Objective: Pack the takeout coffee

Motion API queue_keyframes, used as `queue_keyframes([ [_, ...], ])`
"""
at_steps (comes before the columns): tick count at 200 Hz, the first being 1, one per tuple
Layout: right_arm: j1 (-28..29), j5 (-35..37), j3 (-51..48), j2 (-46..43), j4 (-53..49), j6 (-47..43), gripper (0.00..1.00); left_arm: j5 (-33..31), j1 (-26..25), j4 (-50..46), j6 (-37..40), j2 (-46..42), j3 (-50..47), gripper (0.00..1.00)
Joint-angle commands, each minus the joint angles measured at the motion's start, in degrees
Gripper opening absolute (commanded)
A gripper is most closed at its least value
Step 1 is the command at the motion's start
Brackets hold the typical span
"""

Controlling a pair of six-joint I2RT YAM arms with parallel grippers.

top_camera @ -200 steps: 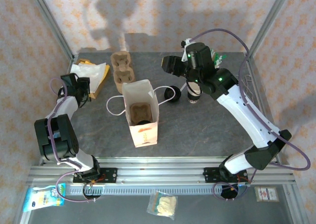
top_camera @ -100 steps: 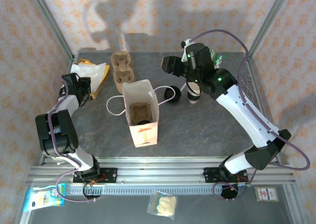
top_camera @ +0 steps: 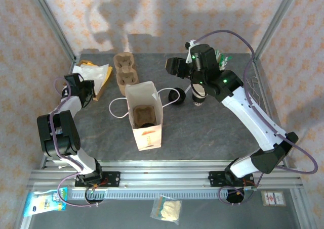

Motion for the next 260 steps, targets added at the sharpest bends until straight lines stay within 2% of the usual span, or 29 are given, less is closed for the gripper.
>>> queue_keyframes([
  [1, -0.3, -0.3, 0.2, 0.4, 0.3, -1.2, 0.63, 0.4, -0.3, 1.4, -0.2, 1.3, 1.3, 0.37],
  [23, -0.3, -0.1, -0.1, 0.3, 0.2, -1.3, 0.63, 0.4, -0.5, 1.4, -0.2, 1.4, 1.1, 0.38],
  [91, -0.3, 0.1, 0.8, 1.1, -0.3, -1.5, 0.63, 0.4, -0.9, 1.1, 0.0, 0.0, -0.1, 0.54],
  [140, -0.3, 0.6, -0.7, 0.2, 0.4, -1.3, 0.63, -1.6, -1.0, -8.9, 5.1, -0.4, 4.7, 0.65],
  [183, -0.3, 1.0, -2.1, -0.9, 1.4, -1.2, 0.63, -3.2, -1.0, -14.5, 7.0, 1.0, 7.3, 0.67],
  [260, -0.4, 0.6, -3.1, -0.3, 1.9, -0.9, 0.63, -3.0, -2.1, -14.1, 6.3, 5.0, 9.4, 0.69],
])
